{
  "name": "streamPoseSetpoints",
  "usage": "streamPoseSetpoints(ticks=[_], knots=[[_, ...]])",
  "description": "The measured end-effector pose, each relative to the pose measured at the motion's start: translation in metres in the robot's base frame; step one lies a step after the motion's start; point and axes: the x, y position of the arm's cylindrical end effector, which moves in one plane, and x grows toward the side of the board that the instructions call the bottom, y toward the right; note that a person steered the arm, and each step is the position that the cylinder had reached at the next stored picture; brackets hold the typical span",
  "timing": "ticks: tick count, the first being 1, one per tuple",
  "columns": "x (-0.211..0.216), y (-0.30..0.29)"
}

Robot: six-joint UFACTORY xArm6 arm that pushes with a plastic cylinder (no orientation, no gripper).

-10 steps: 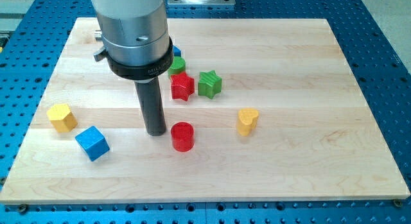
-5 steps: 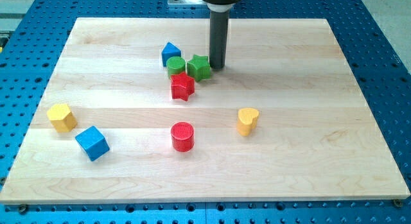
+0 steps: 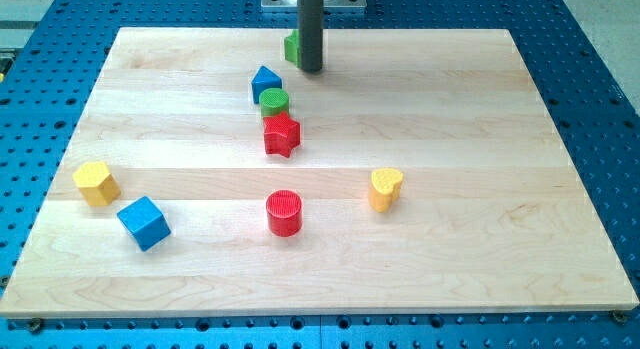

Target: Move the green star to the left of the green circle

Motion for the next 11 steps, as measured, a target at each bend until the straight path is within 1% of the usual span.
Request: streamPoseSetpoints(ticks=[1,2,3,4,5,6,7,8,9,10,11], knots=[[-0.033,0.011],[-0.038,-0.052],[-0.03,-0.115],[-0.053,-0.14],[-0.014,-0.166],[0.05,-0.158],[0.09,-0.155],[0.1,-0.212],[0.178,-0.208],[0.199,-0.186],[0.211,-0.16]])
